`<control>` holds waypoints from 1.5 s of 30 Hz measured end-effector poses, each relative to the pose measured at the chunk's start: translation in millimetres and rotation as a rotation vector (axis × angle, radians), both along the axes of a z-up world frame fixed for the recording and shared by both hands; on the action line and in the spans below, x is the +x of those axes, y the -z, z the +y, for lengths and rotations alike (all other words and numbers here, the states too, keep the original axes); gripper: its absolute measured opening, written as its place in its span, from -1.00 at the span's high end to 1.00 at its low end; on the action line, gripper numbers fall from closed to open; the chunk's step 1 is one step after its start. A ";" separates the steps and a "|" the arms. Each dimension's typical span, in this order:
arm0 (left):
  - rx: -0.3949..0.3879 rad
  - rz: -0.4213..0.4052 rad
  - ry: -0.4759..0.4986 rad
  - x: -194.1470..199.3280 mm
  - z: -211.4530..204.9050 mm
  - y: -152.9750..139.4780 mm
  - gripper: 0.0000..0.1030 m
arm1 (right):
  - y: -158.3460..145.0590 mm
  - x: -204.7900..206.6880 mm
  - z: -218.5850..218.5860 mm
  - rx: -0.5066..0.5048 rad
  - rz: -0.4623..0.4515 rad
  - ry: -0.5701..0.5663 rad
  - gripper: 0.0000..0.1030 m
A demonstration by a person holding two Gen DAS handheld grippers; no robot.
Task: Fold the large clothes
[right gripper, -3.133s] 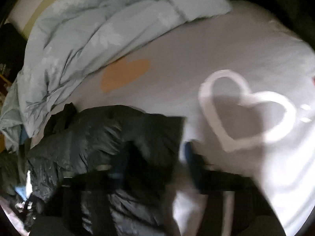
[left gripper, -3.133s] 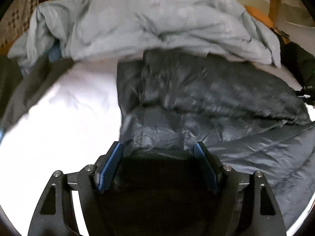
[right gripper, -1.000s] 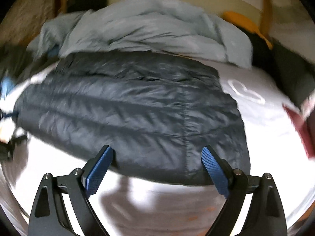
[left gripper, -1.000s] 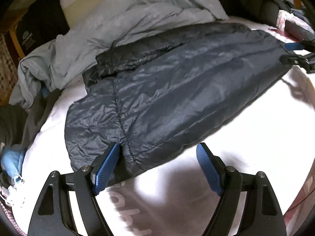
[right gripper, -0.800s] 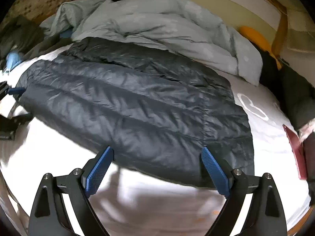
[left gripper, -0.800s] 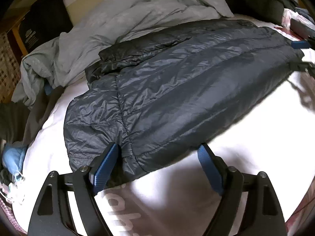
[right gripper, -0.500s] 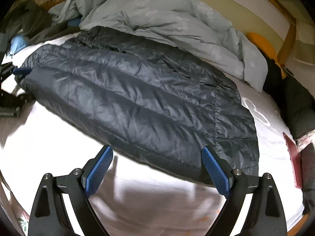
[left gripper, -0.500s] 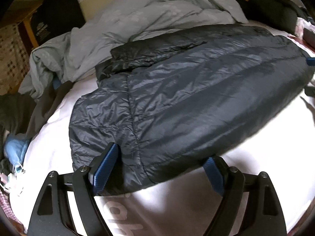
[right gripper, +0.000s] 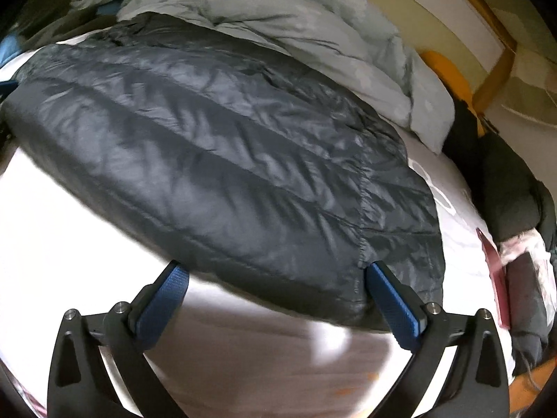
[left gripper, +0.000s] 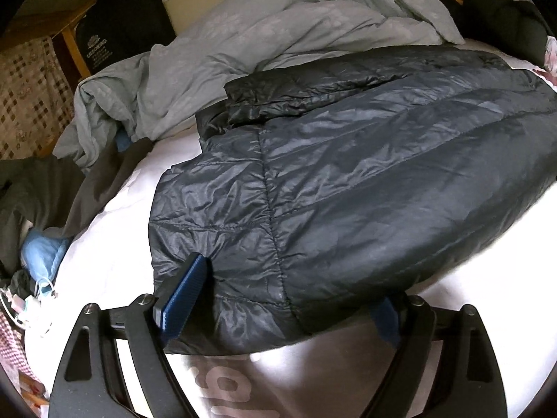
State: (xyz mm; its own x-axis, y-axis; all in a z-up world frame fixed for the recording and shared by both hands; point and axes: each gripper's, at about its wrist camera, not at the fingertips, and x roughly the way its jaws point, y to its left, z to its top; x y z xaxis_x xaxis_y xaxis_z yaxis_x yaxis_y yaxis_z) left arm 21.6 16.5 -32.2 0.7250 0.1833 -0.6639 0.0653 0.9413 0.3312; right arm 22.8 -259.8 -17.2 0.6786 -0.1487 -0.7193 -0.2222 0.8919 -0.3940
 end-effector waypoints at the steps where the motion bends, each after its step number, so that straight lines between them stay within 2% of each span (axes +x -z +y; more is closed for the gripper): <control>1: -0.001 -0.001 0.000 -0.2 0.0 0.0 -0.68 | -1.1 0.2 -0.2 0.001 -0.001 0.010 -0.98; 8: -0.022 0.001 -0.003 0.8 2.8 -0.8 -0.64 | -1.0 13.9 -7.1 0.024 0.007 0.067 -0.98; 9: -0.030 0.000 0.000 0.3 2.9 -1.4 -0.57 | -0.6 14.9 -7.3 0.021 0.002 0.065 -0.98; 10: -0.040 0.000 0.005 -0.3 3.4 -2.4 -0.28 | -0.3 15.1 -7.0 0.020 0.000 0.059 -0.98; 11: -0.046 -0.002 0.011 -1.3 3.2 -4.0 -0.01 | -0.8 14.1 -6.4 0.026 -0.001 0.050 -0.79; 12: -0.041 -0.011 0.009 -1.8 2.5 -5.4 0.11 | -1.7 12.5 -5.9 0.029 -0.004 0.042 -0.40; 13: -0.035 -0.027 0.005 -3.6 2.6 -7.7 0.32 | -1.7 11.4 -5.9 0.016 -0.013 0.049 -0.21; 14: -0.041 -0.045 0.003 -5.9 3.2 -10.8 0.47 | -1.7 10.1 -5.4 0.001 -0.025 0.057 0.21; 15: -0.058 -0.064 0.005 -8.8 4.2 -15.3 0.50 | -3.8 7.6 -6.9 -0.003 -0.036 0.061 0.57; 17: -0.065 -0.091 0.007 -15.4 3.9 -23.7 0.67 | -12.8 0.1 -10.0 0.049 -0.052 0.053 0.69; 18: -0.056 -0.105 0.004 -20.1 2.7 -27.9 0.69 | -19.6 -6.4 -11.1 0.079 -0.066 0.046 0.74; 21: -0.078 -0.116 0.006 -39.7 4.1 -41.8 0.73 | -35.5 -37.1 -10.8 0.133 -0.106 0.048 0.77; 24: -0.114 -0.124 0.004 -70.6 8.7 -54.2 0.73 | -39.0 -74.4 -12.8 0.168 -0.094 0.048 0.77; 28: -0.097 -0.090 0.015 -98.6 5.3 -54.4 0.70 | -40.7 -110.1 -9.8 0.114 -0.093 0.050 0.75; 31: -0.076 -0.093 0.021 -104.9 2.9 -58.8 0.68 | -50.9 -117.7 -8.6 0.098 -0.112 0.055 0.73; 35: -0.124 -0.101 0.006 -95.0 7.8 -72.3 0.59 | -71.0 -109.1 -11.0 0.094 -0.160 0.062 0.65; 37: -0.122 -0.104 -0.004 -82.7 8.2 -81.2 0.45 | -84.0 -98.8 -10.3 0.065 -0.191 0.055 0.53; 38: -0.112 -0.101 -0.007 -73.0 8.4 -85.9 0.33 | -91.4 -91.8 -10.9 0.044 -0.214 0.056 0.30; 39: -0.100 -0.106 -0.007 -60.6 9.1 -91.8 0.32 | -101.2 -80.4 -12.4 0.014 -0.255 0.066 -0.06; 41: -0.097 -0.117 0.015 -36.0 10.6 -101.4 0.29 | -115.8 -60.9 -19.6 -0.009 -0.320 0.089 -0.35; 45: -0.100 -0.108 0.027 37.1 18.2 -115.6 0.11 | -135.7 9.2 -29.3 0.047 -0.308 0.116 -0.37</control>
State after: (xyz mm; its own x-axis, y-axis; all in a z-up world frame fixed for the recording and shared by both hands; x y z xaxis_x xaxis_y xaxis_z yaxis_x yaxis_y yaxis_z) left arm 58.6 34.8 83.3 0.7968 0.0997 -0.5959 0.0603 0.9682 0.2426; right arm 32.0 -289.2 118.6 0.8457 -0.2086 -0.4911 0.0046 0.9232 -0.3843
